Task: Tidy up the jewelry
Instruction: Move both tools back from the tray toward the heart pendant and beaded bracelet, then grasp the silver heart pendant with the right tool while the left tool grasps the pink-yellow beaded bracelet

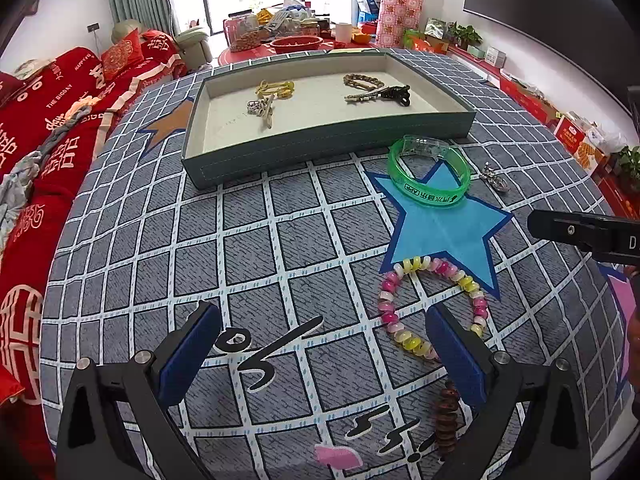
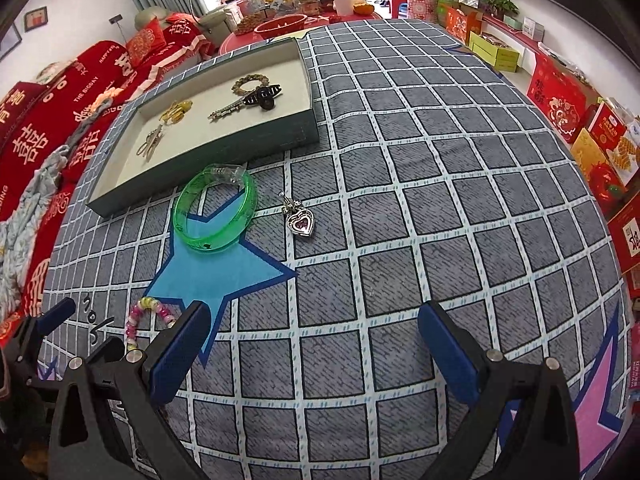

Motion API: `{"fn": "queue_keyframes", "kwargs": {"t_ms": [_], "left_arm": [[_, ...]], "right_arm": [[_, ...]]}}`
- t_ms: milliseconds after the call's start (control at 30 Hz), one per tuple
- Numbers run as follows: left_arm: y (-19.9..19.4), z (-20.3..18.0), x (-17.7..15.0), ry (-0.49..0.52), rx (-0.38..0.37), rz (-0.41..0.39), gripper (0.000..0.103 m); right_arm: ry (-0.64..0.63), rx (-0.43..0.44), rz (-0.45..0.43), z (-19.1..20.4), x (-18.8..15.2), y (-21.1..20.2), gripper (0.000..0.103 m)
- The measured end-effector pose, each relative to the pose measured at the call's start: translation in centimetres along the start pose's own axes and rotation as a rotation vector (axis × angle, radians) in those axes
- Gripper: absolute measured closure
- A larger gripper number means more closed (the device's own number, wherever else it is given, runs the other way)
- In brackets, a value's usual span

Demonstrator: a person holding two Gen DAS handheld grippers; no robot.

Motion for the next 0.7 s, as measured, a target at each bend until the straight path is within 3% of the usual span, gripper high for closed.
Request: {"fn": "queue_keyframes", "kwargs": {"t_ms": [100, 400, 700], "left_arm": [[0.7, -0.2, 0.0, 0.003, 0.010, 0.020, 0.000], [1.9, -0.9, 0.4, -0.003, 0.015, 0.051, 0.000], [2.2, -1.4, 1.0, 0.005, 0.012, 0.047, 0.000]], "right_arm": [[-0.022, -0.019, -0.009, 0.2, 0.5, 0.6, 0.002], [-0.093, -0.092, -0.035, 1.2, 1.2, 2.3, 0.027], [-0.168, -0.111, -0.066, 3.0, 2.4, 3.4, 0.034]]}}
Point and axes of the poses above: each gripper's, at about its wrist camera, not at the fingertips, and y roughly the way its jaws point, z to its left, x to its top, the point moved 5 cm from there along y, roughly the way its jaws point, and after that the axes turned 15 degrees about y, right-handed, at the moved point
